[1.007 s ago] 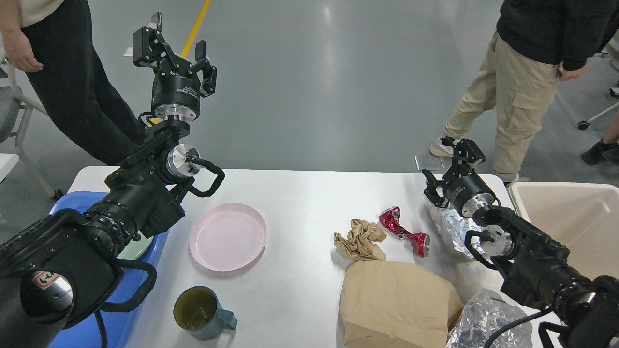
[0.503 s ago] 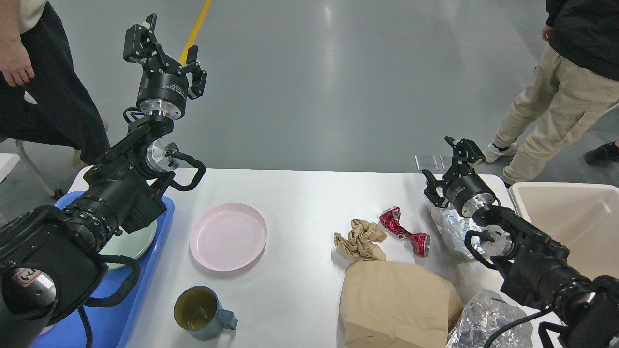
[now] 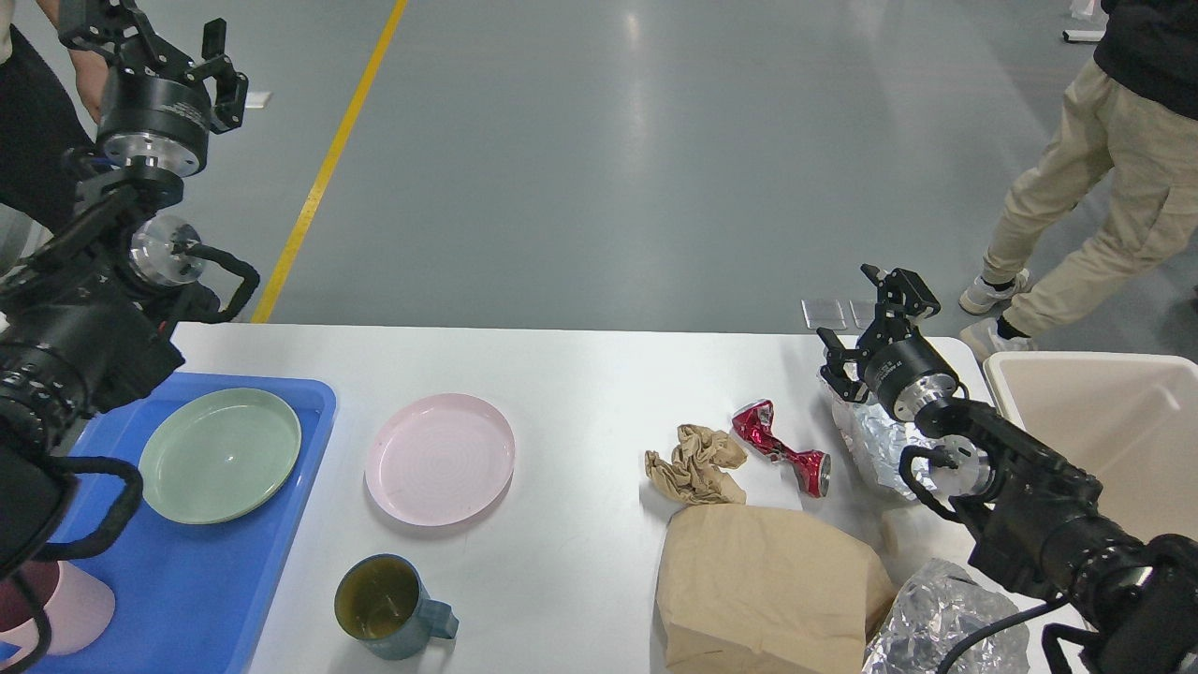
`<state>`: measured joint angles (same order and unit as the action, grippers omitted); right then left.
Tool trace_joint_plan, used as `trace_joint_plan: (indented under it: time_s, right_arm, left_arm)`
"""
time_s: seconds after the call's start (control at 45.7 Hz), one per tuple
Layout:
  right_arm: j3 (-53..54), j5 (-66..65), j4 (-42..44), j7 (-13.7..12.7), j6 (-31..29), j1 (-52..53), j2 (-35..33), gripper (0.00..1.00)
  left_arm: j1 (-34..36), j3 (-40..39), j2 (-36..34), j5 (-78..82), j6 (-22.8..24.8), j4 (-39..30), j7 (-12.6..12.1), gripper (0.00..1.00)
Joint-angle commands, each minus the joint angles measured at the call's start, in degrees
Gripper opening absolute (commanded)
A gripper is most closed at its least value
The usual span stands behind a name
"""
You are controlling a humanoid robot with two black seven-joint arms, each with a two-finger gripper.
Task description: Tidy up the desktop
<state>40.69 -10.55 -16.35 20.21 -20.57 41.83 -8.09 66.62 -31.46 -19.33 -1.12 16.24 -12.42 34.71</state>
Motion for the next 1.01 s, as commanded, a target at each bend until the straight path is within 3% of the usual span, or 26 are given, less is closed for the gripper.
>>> trace_joint_plan:
  time_s: [0.0,0.197,0.438,0.503,0.657,0.897,0.985]
  right_arm:
    - [0.0,0.0,0.0,0.0,0.0,0.0,0.0,1.0]
    - [0.0,0.0,0.0,0.0,0.0,0.0,0.0,1.0]
    - [0.0,0.0,0.0,-0.1,0.0,0.0,0.0,1.0]
    - [0.0,0.0,0.0,0.0,0.0,0.0,0.0,1.0]
    - [0.0,0.0,0.0,0.0,0.0,0.0,0.0,1.0]
    - [0.0,0.0,0.0,0.0,0.0,0.0,0.0,1.0]
    - [0.0,0.0,0.0,0.0,0.0,0.0,0.0,1.0]
  left_arm:
    - [0.4,5.6,-2.6,0.1,-0.1,0.0,0.0,0.97]
    - [0.4,11.3,-3.1,0.1,0.0,-0.2,0.0,0.97]
    - [5.2,33.8,-4.4,0.3,1.2,-0.5,0.0,0.97]
    - [5.8,36.6,-4.6,0.3,2.7,-1.0,-0.1,0.97]
    - [6.2,41.4,-5.5,0.4,10.1,-1.5,-0.2,0.97]
    - [10.8,58.1,-8.6,0.7,26.5,-1.6,-0.2,0.97]
    - [12.3,60.6,-9.8,1.2,30.2,-1.6,-0.2,0.97]
